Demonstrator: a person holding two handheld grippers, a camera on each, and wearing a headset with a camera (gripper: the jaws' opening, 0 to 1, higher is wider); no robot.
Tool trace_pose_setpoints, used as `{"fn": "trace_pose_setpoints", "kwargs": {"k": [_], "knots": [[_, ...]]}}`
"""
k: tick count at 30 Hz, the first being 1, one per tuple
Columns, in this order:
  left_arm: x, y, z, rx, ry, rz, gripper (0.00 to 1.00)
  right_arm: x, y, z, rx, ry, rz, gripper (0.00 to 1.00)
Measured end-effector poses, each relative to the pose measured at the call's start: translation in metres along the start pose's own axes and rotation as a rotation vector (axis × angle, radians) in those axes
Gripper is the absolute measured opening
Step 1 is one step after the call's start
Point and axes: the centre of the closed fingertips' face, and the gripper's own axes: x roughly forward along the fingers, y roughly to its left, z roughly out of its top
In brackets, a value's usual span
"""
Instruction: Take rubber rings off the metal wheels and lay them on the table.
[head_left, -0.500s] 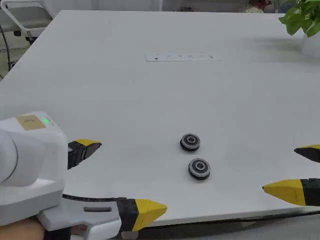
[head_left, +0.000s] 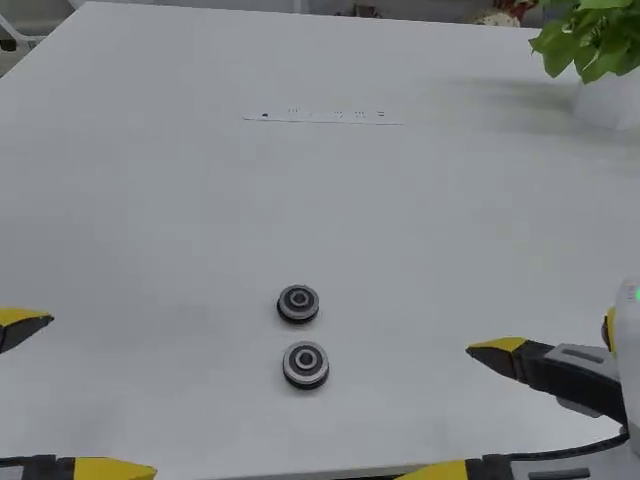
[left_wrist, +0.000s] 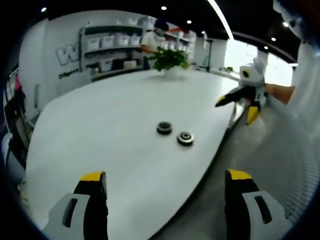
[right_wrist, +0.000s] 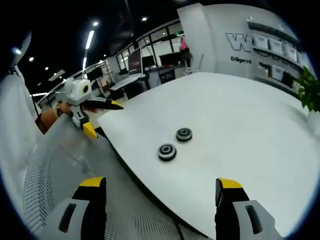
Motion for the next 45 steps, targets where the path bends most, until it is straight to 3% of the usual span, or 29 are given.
{"fn": "trace_pose_setpoints", "kwargs": {"k": [4,7,14,16,19,21,25,29,33,39,45], "knots": [[0.002,-0.003,-0.003,0.011,0.022,-0.008,1.00,-0.001,-0.005,0.001,0.011,-0.011,-0.025,0.90],[0.001,0.000,-0.007,0.011,0.042,-0.002,1.00,-0.003,-0.007,0.007,0.038,-0.049,-0.035,0.90],[-0.001,0.003,-0.004,0.012,0.015,0.011,1.00,-0.001,-0.008,0.008,0.056,-0.061,-0.032,0.89],[-0.002,0.003,0.002,0.004,-0.018,0.005,1.00,-0.001,-0.008,0.008,0.061,-0.057,-0.036,0.89],[-0.004,-0.005,0.016,-0.106,-0.116,-0.061,1.00,-0.003,-0.010,0.008,0.043,-0.058,-0.053,0.89],[-0.006,-0.003,0.020,-0.133,-0.144,-0.070,1.00,-0.004,-0.012,0.010,0.047,-0.071,-0.066,0.90],[-0.007,0.002,0.017,-0.096,-0.130,-0.040,1.00,-0.007,-0.018,0.014,0.050,-0.091,-0.104,0.89],[-0.006,-0.001,0.018,-0.068,-0.114,-0.054,1.00,-0.007,-0.019,0.013,0.037,-0.079,-0.110,0.89],[-0.009,0.004,0.027,-0.046,-0.132,-0.037,1.00,-0.008,-0.022,0.013,0.040,-0.077,-0.126,0.90],[-0.017,0.013,0.044,-0.023,-0.179,-0.022,1.00,-0.016,-0.028,0.022,0.042,-0.120,-0.147,0.89],[-0.021,0.014,0.053,-0.006,-0.194,-0.030,0.99,-0.025,-0.031,0.029,0.029,-0.142,-0.153,0.86]]}}
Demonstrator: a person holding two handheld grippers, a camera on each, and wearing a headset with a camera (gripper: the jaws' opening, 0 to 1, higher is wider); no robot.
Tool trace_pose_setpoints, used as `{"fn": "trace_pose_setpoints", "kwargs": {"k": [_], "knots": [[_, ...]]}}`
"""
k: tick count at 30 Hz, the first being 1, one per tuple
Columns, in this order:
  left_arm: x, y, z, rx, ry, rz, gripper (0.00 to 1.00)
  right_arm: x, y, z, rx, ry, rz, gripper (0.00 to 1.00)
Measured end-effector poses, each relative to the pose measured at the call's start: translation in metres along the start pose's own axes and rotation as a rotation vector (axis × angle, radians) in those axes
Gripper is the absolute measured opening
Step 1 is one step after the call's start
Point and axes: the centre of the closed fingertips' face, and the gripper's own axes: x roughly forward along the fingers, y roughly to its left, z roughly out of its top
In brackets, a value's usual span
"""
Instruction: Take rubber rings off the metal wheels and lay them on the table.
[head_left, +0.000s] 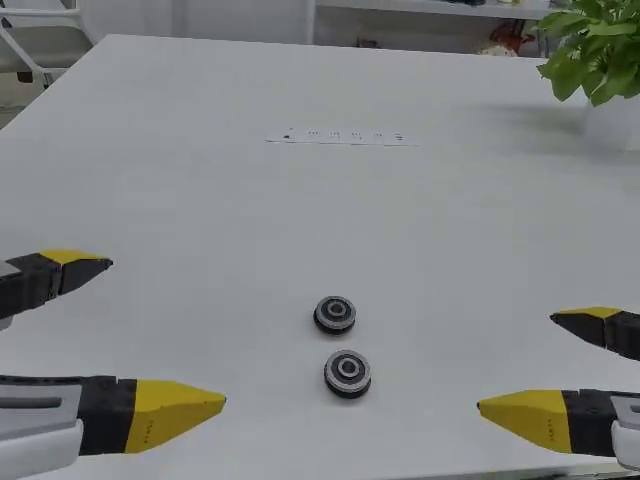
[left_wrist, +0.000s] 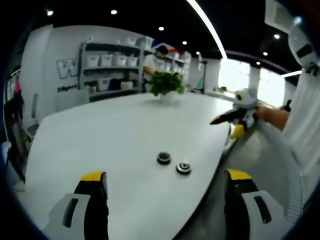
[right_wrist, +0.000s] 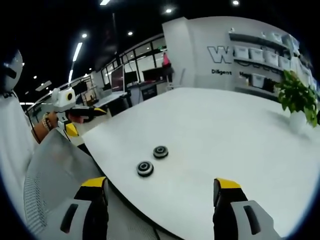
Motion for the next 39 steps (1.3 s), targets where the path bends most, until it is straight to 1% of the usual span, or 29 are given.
{"fn": "trace_pose_setpoints", "kwargs": {"k": [2,3,5,7,10,11,15,17,19,20,22,24,25,26,27,28,29,31,32,35,37,38,39], "knots": [[-0.003,-0.002,0.006,-0.016,-0.023,-0.010,0.98,-0.002,0.000,0.001,-0.018,0.006,0.007,0.82],[-0.004,-0.001,0.012,-0.022,-0.050,-0.006,0.98,-0.003,0.000,0.002,-0.027,0.006,0.008,0.80],[-0.007,0.000,0.016,-0.015,-0.063,-0.008,0.98,-0.004,-0.003,0.008,-0.028,-0.006,0.004,0.80],[-0.009,0.001,0.017,-0.005,-0.058,-0.008,0.97,-0.005,-0.005,0.012,-0.029,-0.017,0.002,0.80],[-0.012,0.004,0.017,0.032,-0.040,0.000,0.97,-0.006,-0.008,0.016,-0.043,-0.013,0.004,0.78],[-0.012,0.004,0.018,0.037,-0.039,-0.001,0.96,-0.006,-0.009,0.016,-0.046,-0.011,0.006,0.77],[-0.015,0.005,0.024,0.066,-0.032,-0.010,0.94,-0.005,-0.010,0.022,-0.061,-0.009,0.014,0.76],[-0.015,0.008,0.027,0.079,-0.024,-0.007,0.92,-0.005,-0.009,0.028,-0.070,-0.011,0.022,0.74],[-0.014,0.011,0.034,0.098,-0.031,-0.002,0.92,-0.005,-0.007,0.035,-0.082,-0.022,0.041,0.71],[-0.014,0.012,0.039,0.106,-0.040,-0.002,0.92,-0.004,-0.005,0.039,-0.088,-0.030,0.049,0.70],[-0.013,0.014,0.046,0.117,-0.051,-0.003,0.91,-0.001,-0.004,0.047,-0.093,-0.048,0.056,0.68],[-0.009,0.015,0.055,0.142,-0.064,-0.008,0.91,0.004,0.002,0.054,-0.119,-0.057,0.089,0.68],[-0.006,0.014,0.059,0.164,-0.056,-0.022,0.90,0.007,0.005,0.059,-0.139,-0.054,0.109,0.66],[-0.005,0.013,0.060,0.176,-0.049,-0.029,0.90,0.010,0.007,0.062,-0.150,-0.052,0.116,0.64],[0.000,0.011,0.065,0.217,-0.038,-0.047,0.89,0.013,0.008,0.066,-0.162,-0.053,0.124,0.62],[0.002,0.010,0.068,0.236,-0.036,-0.056,0.88,0.015,0.009,0.070,-0.174,-0.055,0.131,0.60],[0.007,0.006,0.074,0.255,-0.043,-0.072,0.89,0.019,0.011,0.074,-0.189,-0.055,0.143,0.59],[0.013,-0.001,0.081,0.267,-0.051,-0.111,0.89,0.027,0.015,0.080,-0.210,-0.054,0.171,0.59],[0.016,-0.004,0.083,0.271,-0.052,-0.124,0.89,0.030,0.016,0.081,-0.218,-0.052,0.183,0.59],[0.026,-0.011,0.088,0.304,-0.037,-0.171,0.88,0.041,0.021,0.085,-0.251,-0.045,0.224,0.57],[0.032,-0.014,0.088,0.319,-0.013,-0.195,0.86,0.049,0.026,0.084,-0.271,-0.022,0.264,0.56],[0.037,-0.016,0.089,0.337,-0.001,-0.208,0.86,0.054,0.027,0.082,-0.273,0.005,0.281,0.57],[0.040,-0.017,0.091,0.346,-0.001,-0.214,0.85,0.058,0.027,0.082,-0.273,0.017,0.286,0.57]]}}
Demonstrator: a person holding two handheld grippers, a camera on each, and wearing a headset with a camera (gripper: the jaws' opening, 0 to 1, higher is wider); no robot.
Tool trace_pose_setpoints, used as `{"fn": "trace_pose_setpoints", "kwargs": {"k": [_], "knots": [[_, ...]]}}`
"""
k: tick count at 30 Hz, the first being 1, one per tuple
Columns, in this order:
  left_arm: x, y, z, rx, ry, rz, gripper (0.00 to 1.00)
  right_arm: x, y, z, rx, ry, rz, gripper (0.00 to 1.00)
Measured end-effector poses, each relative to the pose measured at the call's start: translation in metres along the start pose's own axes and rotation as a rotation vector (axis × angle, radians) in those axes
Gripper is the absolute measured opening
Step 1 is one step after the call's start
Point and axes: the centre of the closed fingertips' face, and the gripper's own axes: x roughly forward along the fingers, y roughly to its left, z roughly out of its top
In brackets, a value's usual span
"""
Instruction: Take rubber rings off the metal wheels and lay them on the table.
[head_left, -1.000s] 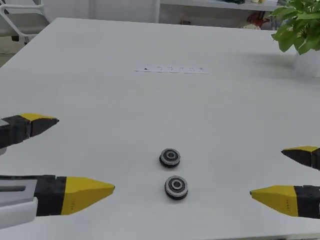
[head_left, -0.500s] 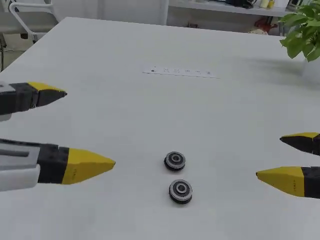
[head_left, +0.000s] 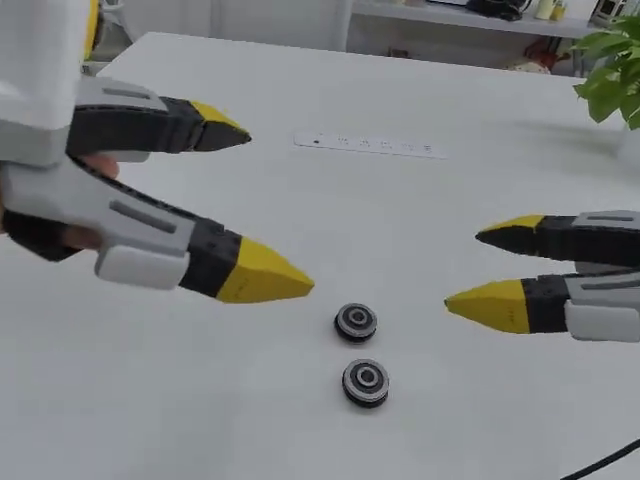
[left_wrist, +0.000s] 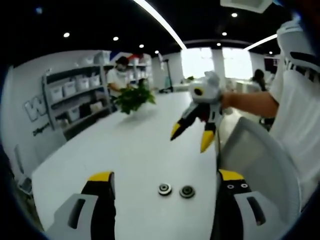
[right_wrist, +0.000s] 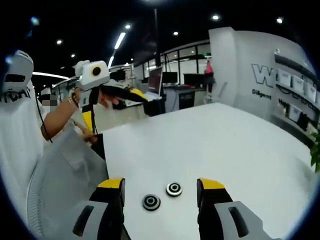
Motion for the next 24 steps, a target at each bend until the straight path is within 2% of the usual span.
{"fn": "trace_pose_setpoints", "kwargs": {"k": [2,5,7,9,10,11,12,14,15,16,18,20,23,24], "knots": [[0.009,0.003,0.005,0.006,-0.005,-0.012,0.84,0.010,-0.004,0.001,-0.007,0.007,0.002,0.57],[0.026,0.005,0.009,0.014,-0.020,-0.034,0.83,0.025,-0.003,-0.002,-0.005,0.023,0.049,0.57],[0.039,0.010,0.010,0.023,-0.040,-0.032,0.80,0.032,-0.005,-0.006,-0.010,0.026,0.061,0.57],[0.051,0.014,0.009,0.019,-0.060,-0.020,0.78,0.041,-0.005,-0.009,0.010,0.004,0.097,0.56],[0.057,0.015,0.011,0.017,-0.091,-0.009,0.77,0.046,-0.003,-0.010,0.054,-0.033,0.126,0.55],[0.060,0.015,0.011,0.009,-0.109,-0.003,0.77,0.047,-0.003,-0.011,0.066,-0.040,0.132,0.54],[0.064,0.016,0.008,-0.004,-0.113,0.003,0.76,0.049,-0.002,-0.014,0.097,-0.055,0.148,0.53],[0.072,0.017,-0.002,-0.012,-0.133,0.021,0.74,0.052,-0.004,-0.019,0.104,-0.097,0.147,0.51],[0.075,0.018,-0.006,-0.014,-0.140,0.028,0.72,0.052,-0.004,-0.024,0.112,-0.095,0.150,0.51],[0.079,0.016,-0.012,-0.025,-0.157,0.033,0.71,0.053,-0.002,-0.030,0.119,-0.085,0.154,0.50],[0.084,0.012,-0.021,-0.054,-0.165,0.023,0.69,0.053,0.001,-0.041,0.099,-0.043,0.162,0.50],[0.089,0.002,-0.033,-0.064,-0.130,-0.026,0.67,0.055,0.003,-0.049,0.070,-0.024,0.157,0.47],[0.097,-0.003,-0.043,-0.080,-0.138,-0.036,0.62,0.059,0.005,-0.068,0.068,0.028,0.173,0.45],[0.099,-0.005,-0.047,-0.084,-0.127,-0.048,0.62,0.060,0.005,-0.073,0.068,0.041,0.173,0.45]]}}
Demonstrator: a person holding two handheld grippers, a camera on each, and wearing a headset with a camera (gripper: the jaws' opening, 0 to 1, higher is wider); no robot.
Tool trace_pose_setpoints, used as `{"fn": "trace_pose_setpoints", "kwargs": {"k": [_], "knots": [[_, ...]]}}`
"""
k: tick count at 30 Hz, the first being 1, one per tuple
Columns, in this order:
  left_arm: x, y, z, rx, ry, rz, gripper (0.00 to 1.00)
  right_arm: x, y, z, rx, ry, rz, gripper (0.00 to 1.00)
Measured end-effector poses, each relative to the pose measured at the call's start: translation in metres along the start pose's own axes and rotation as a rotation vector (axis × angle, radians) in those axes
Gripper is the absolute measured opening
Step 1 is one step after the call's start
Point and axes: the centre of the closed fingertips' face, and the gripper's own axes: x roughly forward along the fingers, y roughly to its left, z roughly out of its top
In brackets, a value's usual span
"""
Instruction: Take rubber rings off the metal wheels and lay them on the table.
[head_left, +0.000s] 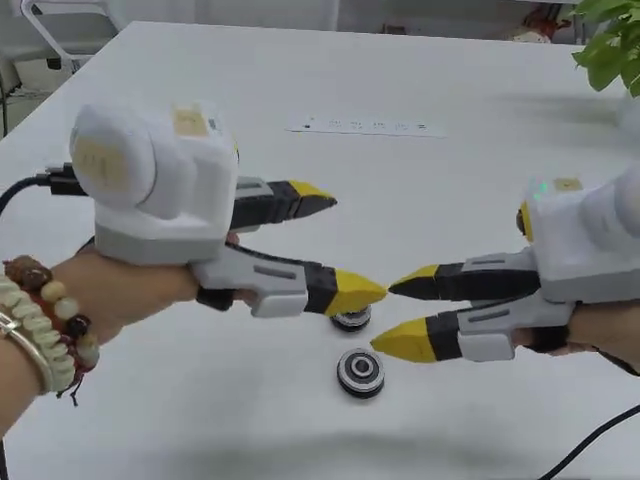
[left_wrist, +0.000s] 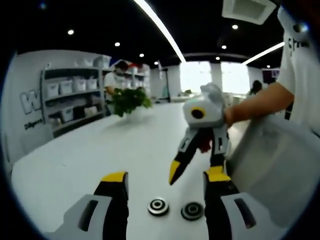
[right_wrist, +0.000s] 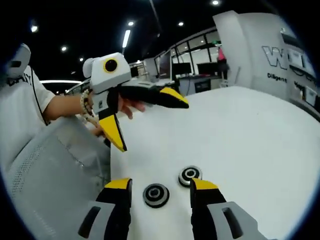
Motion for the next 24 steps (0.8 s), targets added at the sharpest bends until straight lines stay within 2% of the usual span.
{"fn": "trace_pose_setpoints", "kwargs": {"k": [1,4,8,14,18,22,23,24], "knots": [[0.002,-0.002,-0.007,0.000,0.025,-0.009,0.61,0.001,-0.002,-0.008,0.007,0.023,-0.006,0.44],[0.005,-0.005,-0.017,-0.023,0.044,-0.018,0.60,0.001,-0.008,-0.022,0.034,0.052,-0.021,0.41],[0.008,-0.010,-0.030,0.006,0.087,-0.027,0.57,0.001,-0.010,-0.024,0.043,0.047,-0.028,0.40],[0.012,-0.019,-0.048,0.012,0.150,-0.068,0.53,0.010,-0.003,-0.036,0.002,0.106,0.005,0.37],[0.015,-0.027,-0.055,0.016,0.170,-0.101,0.49,0.014,0.001,-0.039,-0.035,0.132,0.017,0.33],[0.018,-0.036,-0.068,0.044,0.216,-0.138,0.45,0.019,0.006,-0.043,-0.074,0.160,0.033,0.32],[0.018,-0.039,-0.073,0.054,0.240,-0.150,0.44,0.019,0.006,-0.044,-0.079,0.165,0.033,0.31],[0.019,-0.040,-0.074,0.059,0.242,-0.153,0.43,0.020,0.006,-0.045,-0.087,0.170,0.034,0.30]]}}
